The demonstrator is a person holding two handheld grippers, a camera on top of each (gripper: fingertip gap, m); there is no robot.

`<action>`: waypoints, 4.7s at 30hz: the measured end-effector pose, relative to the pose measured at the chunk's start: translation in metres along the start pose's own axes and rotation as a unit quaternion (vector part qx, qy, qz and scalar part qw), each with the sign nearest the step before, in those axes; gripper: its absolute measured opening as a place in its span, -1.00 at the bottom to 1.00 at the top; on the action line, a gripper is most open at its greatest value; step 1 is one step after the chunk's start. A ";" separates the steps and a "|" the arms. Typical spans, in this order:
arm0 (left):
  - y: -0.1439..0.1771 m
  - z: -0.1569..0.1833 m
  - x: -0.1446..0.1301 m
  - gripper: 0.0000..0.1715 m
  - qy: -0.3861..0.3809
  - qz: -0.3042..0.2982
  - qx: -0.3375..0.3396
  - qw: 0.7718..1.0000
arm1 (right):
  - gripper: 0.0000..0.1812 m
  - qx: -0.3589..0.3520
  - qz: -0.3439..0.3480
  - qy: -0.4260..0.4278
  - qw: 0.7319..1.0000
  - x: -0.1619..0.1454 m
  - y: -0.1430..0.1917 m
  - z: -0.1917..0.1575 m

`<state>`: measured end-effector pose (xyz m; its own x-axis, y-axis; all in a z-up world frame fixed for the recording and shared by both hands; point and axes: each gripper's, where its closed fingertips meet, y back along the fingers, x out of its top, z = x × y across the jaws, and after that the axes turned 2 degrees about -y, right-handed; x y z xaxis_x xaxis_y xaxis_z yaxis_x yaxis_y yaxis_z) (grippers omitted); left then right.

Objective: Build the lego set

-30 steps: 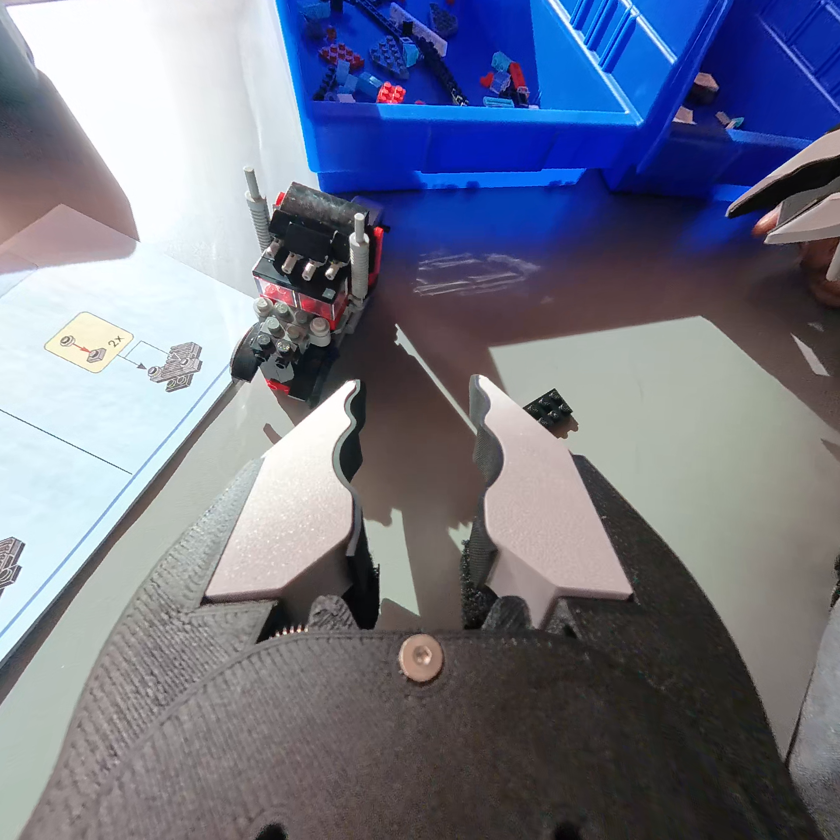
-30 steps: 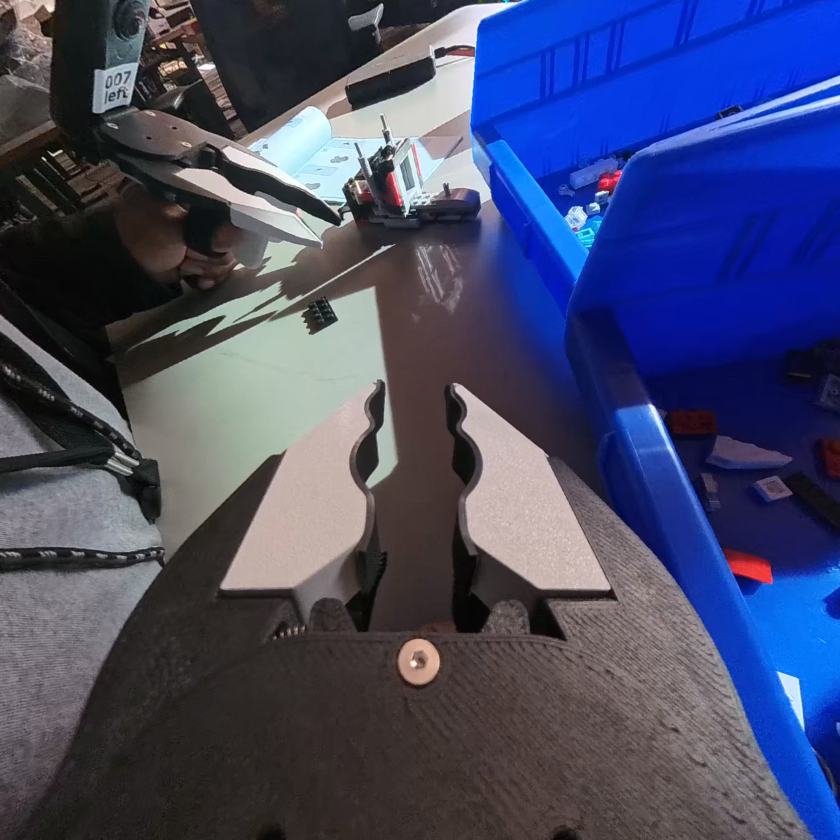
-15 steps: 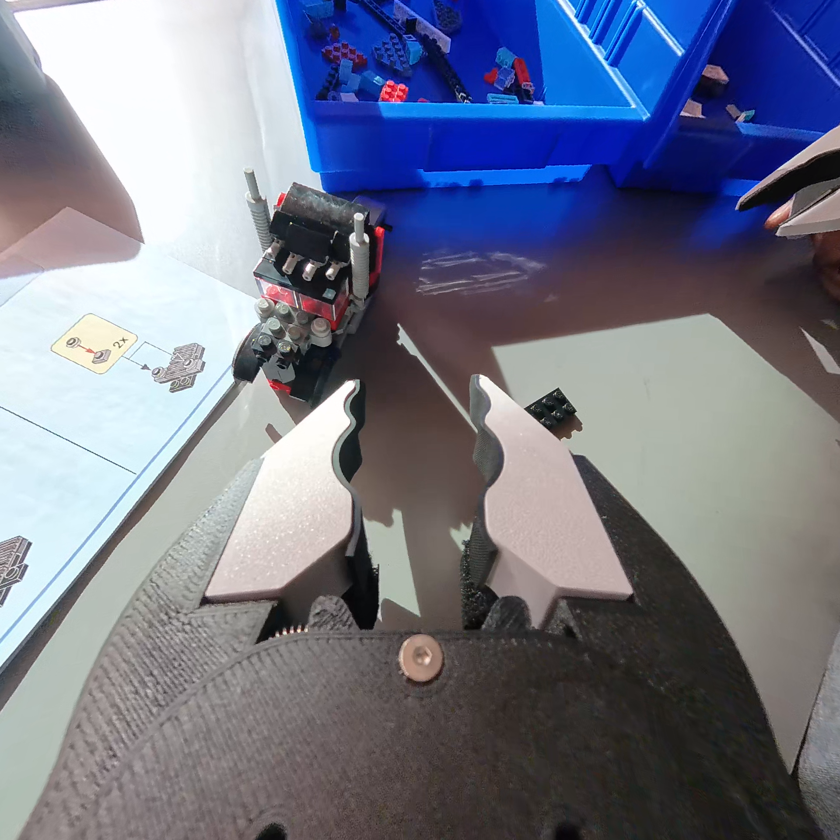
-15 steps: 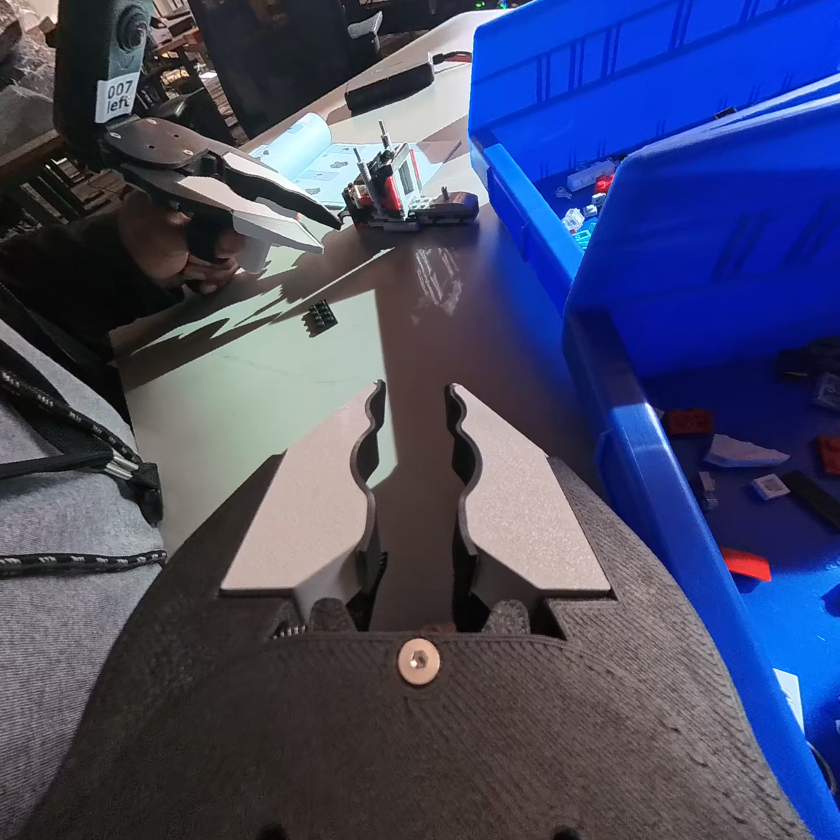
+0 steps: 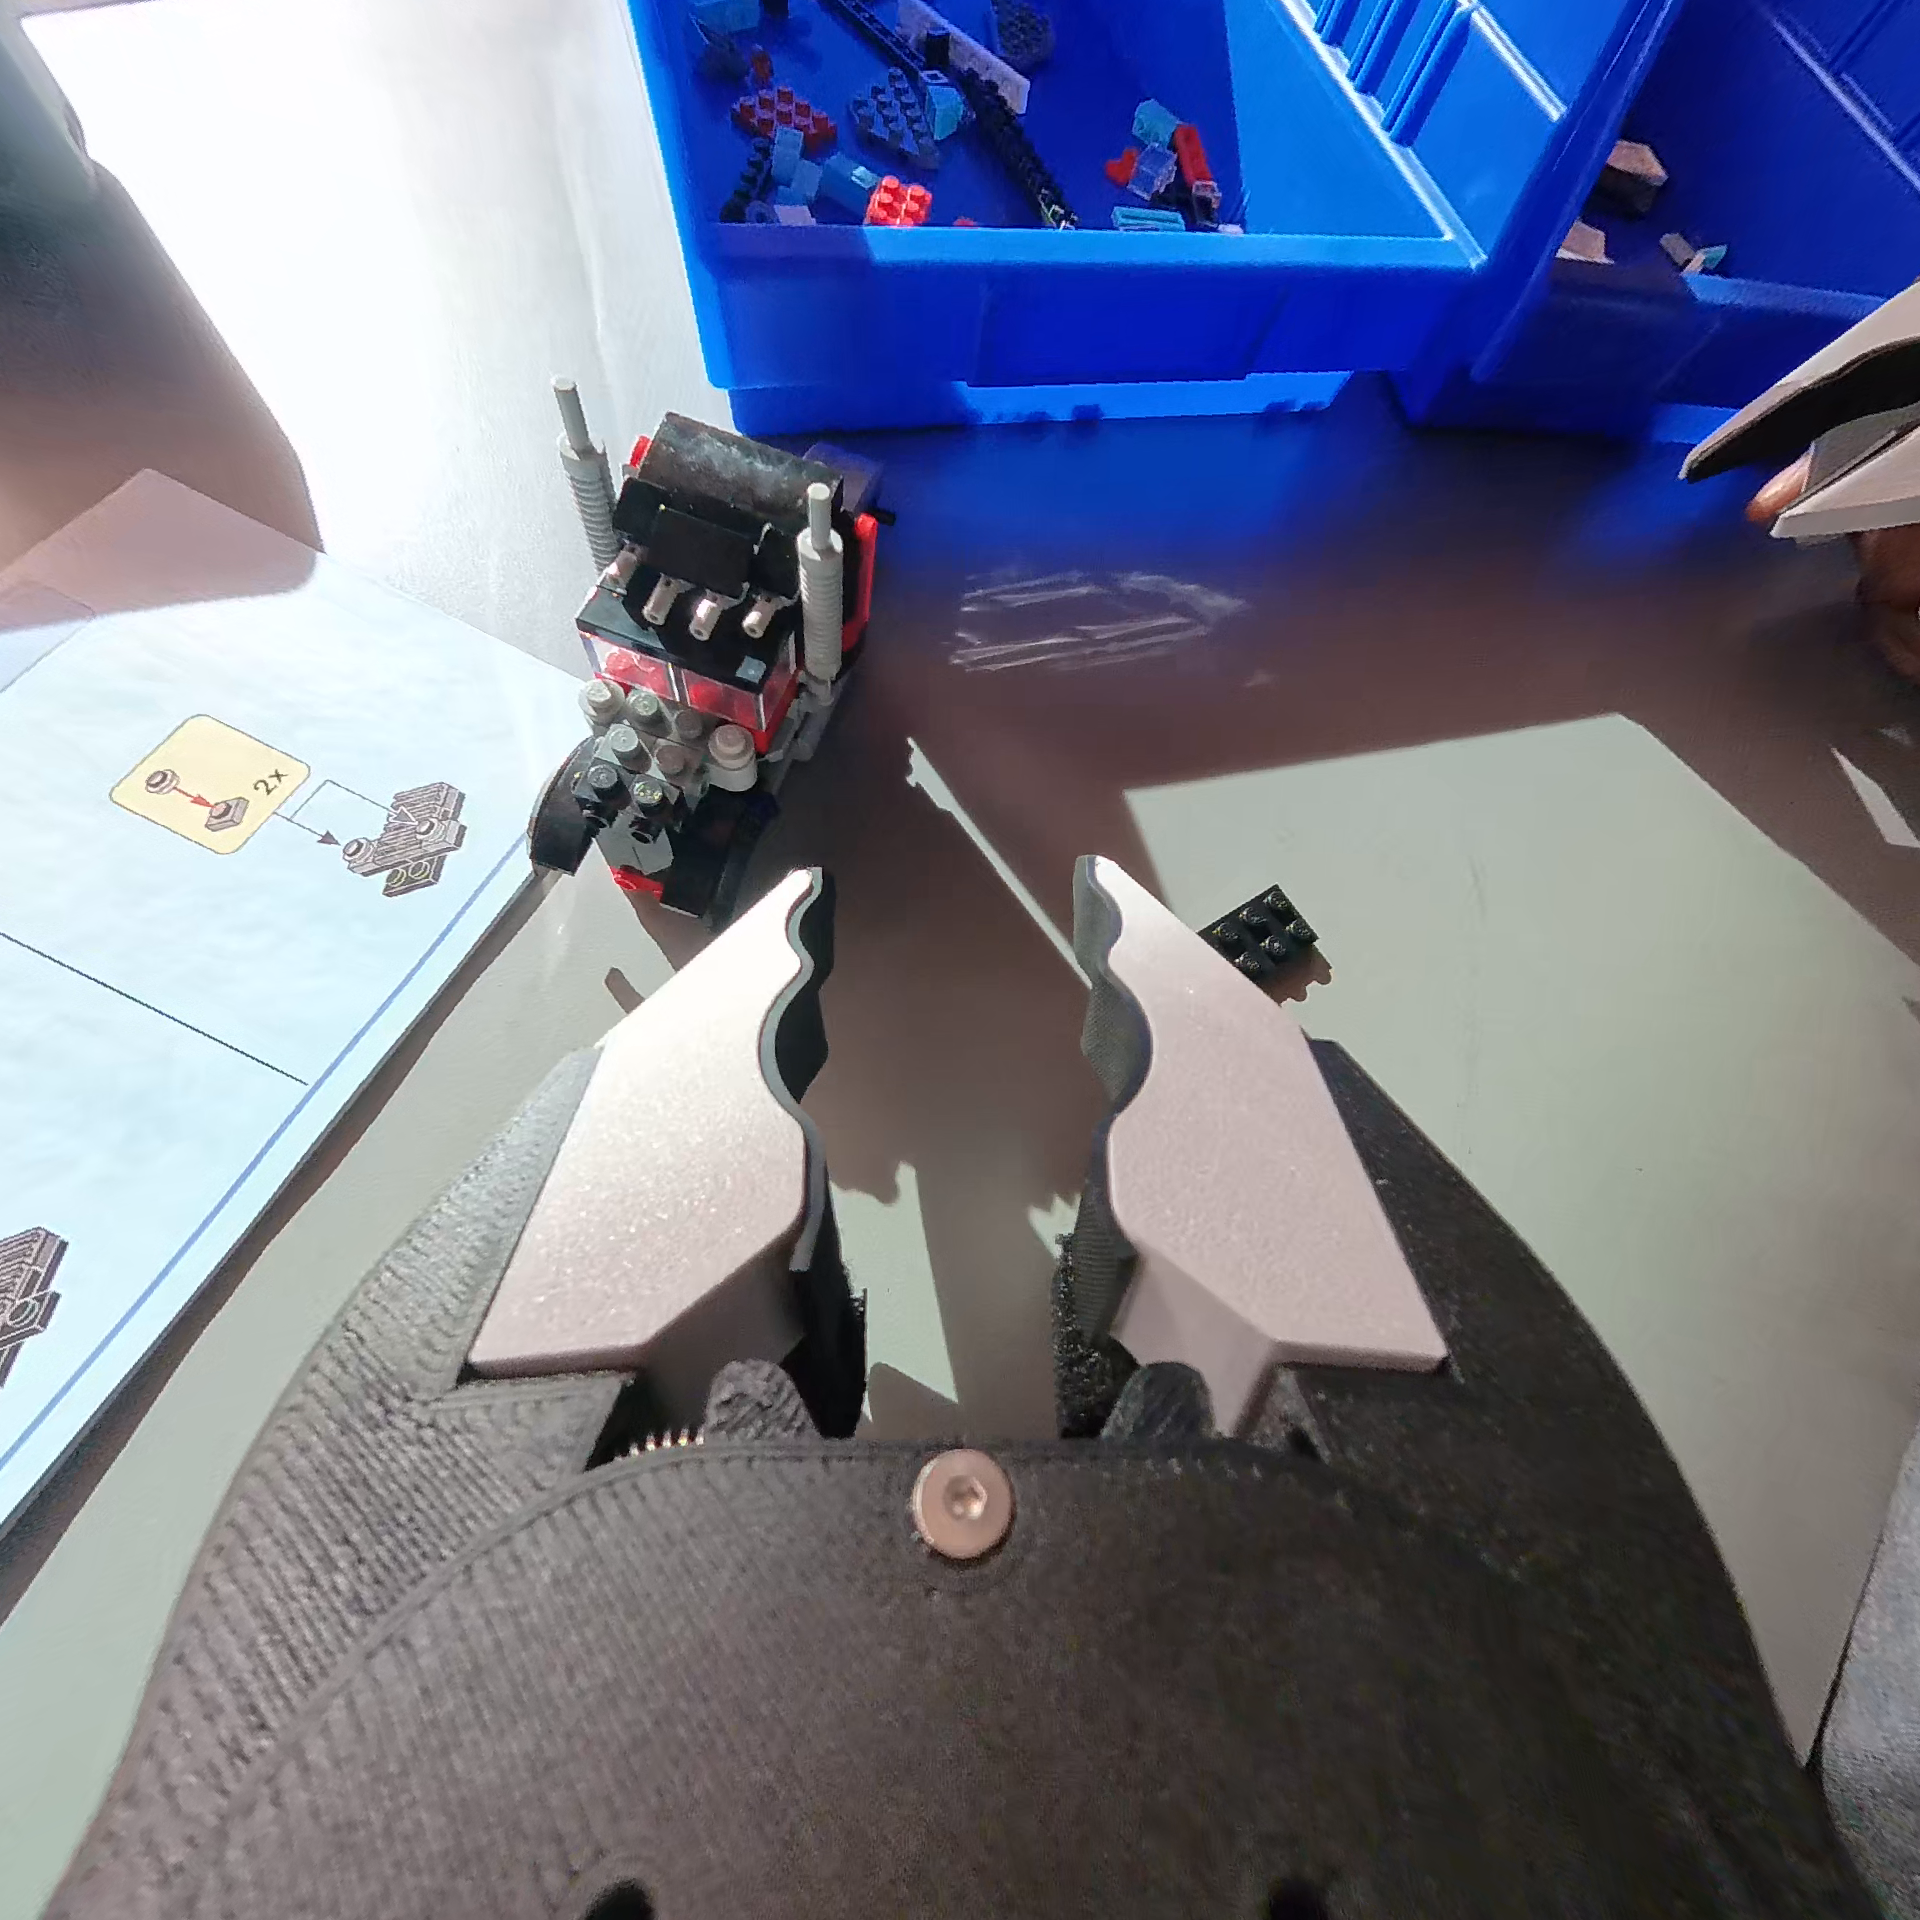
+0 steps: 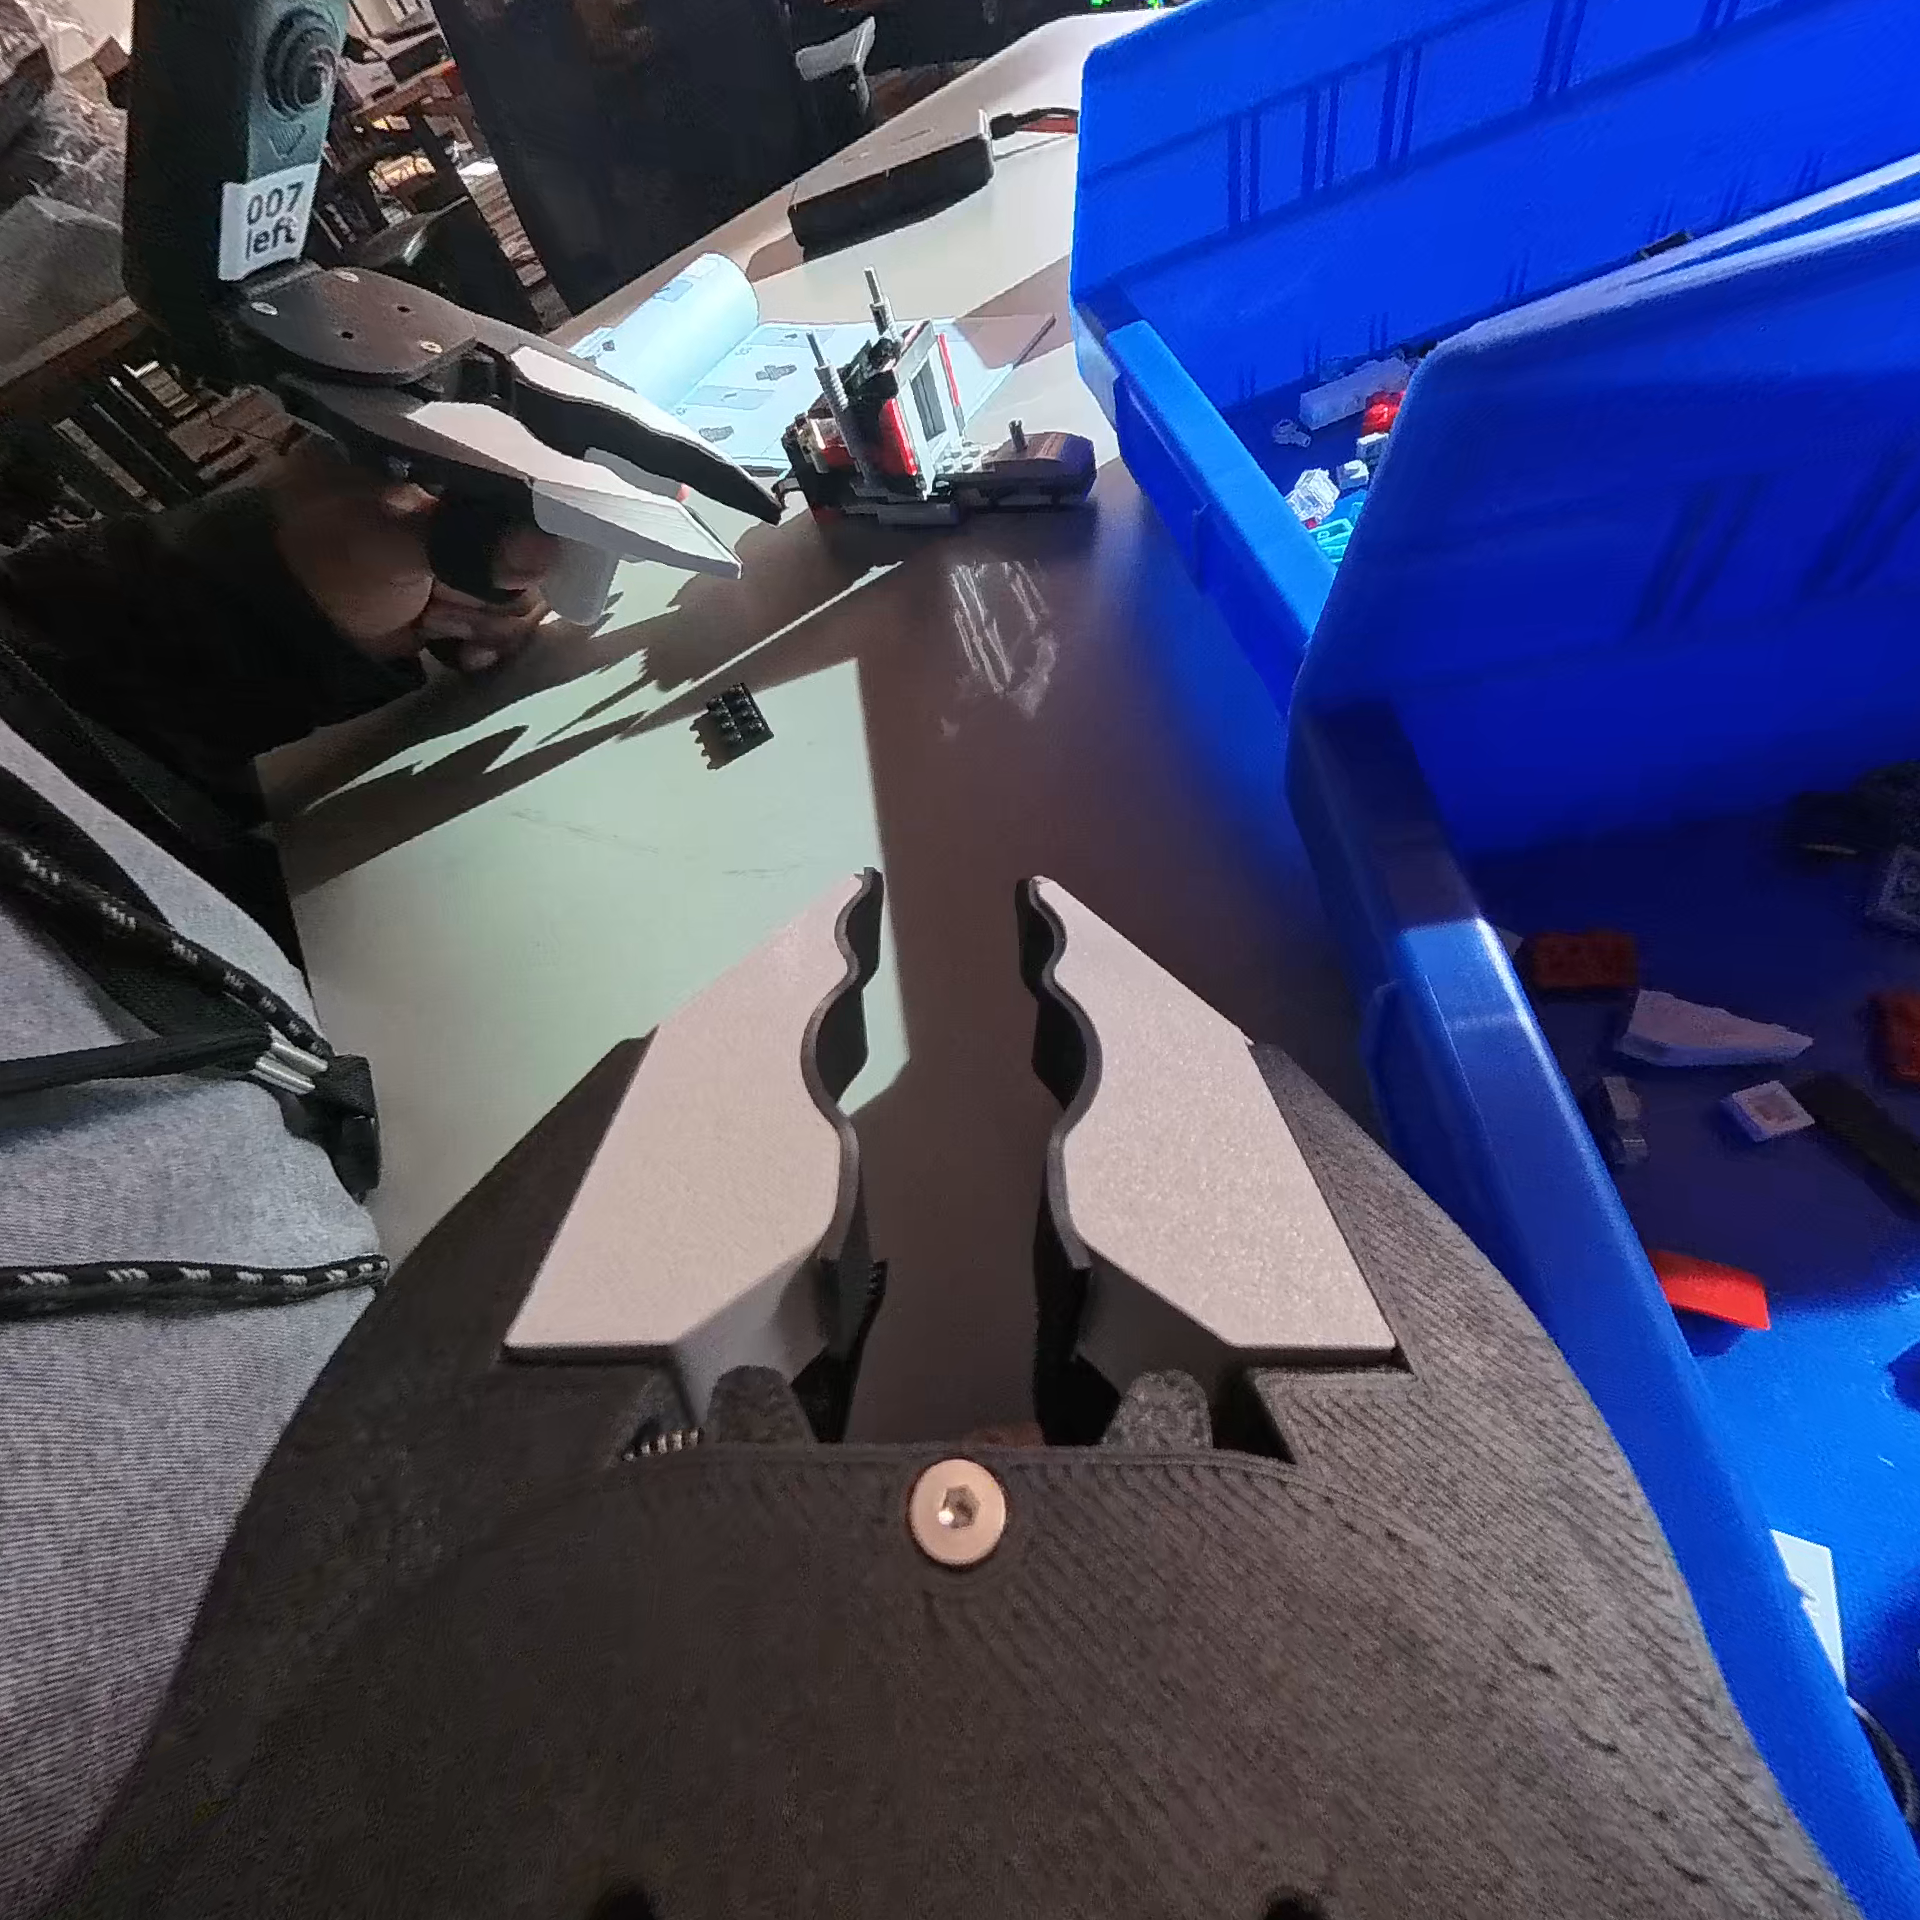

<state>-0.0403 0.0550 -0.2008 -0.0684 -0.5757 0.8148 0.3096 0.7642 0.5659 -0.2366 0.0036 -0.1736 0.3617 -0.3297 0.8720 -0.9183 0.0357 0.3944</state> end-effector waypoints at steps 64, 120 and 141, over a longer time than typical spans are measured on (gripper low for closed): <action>-0.104 0.215 0.061 -0.39 -0.047 0.004 -0.253 0.966 | -0.73 -0.189 0.065 0.026 0.979 -0.003 0.276 0.104; 0.096 0.041 0.016 -0.42 0.107 0.216 -0.207 0.948 | -0.90 -0.079 -0.161 -0.016 0.984 0.016 -0.074 -0.030; 0.071 0.042 0.004 -0.42 0.097 0.145 -0.173 0.970 | -0.75 -0.084 -0.125 -0.028 0.988 -0.005 -0.074 -0.015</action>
<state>-0.0581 0.1187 -0.1520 0.2373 -0.4208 0.8756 0.5905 0.7782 0.2140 -0.1681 0.0169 -0.2030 0.5595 -0.3998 0.7260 -0.7602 0.1013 0.6417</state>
